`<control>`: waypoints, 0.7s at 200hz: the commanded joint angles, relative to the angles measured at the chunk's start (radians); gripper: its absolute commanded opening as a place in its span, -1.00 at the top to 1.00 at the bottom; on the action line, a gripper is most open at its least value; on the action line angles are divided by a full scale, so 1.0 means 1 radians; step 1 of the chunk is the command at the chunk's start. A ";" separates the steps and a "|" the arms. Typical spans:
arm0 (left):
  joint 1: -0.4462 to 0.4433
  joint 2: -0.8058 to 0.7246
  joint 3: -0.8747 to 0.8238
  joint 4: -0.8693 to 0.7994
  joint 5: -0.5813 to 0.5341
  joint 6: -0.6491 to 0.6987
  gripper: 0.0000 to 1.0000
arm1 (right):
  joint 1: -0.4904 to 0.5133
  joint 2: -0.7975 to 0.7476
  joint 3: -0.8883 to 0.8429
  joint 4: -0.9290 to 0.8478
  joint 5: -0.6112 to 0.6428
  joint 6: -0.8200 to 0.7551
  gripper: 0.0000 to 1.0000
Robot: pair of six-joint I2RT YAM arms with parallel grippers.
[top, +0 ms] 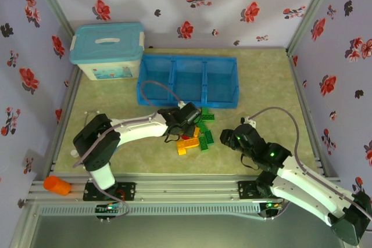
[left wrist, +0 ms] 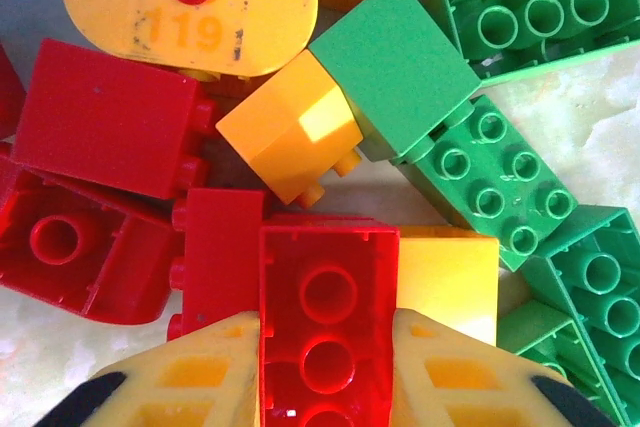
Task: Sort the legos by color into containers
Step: Pick up the lego, then place the lego in the container.
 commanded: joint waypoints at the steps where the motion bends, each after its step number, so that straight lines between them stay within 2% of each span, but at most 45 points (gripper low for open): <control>1: -0.007 -0.055 0.008 -0.035 -0.018 -0.006 0.47 | 0.008 -0.008 -0.005 -0.013 0.023 0.018 -0.20; 41: -0.006 -0.088 0.014 -0.046 -0.040 0.002 0.47 | 0.010 -0.008 -0.003 -0.011 0.020 0.022 -0.21; 66: 0.032 -0.129 0.033 -0.073 -0.047 0.031 0.47 | 0.011 -0.008 0.000 -0.010 0.015 0.022 -0.20; 103: 0.161 -0.218 0.093 -0.130 -0.045 0.101 0.47 | 0.011 -0.008 0.008 -0.011 0.015 0.018 -0.21; 140: 0.360 -0.241 0.201 -0.172 -0.005 0.171 0.47 | 0.010 -0.009 0.026 -0.019 0.014 0.009 -0.22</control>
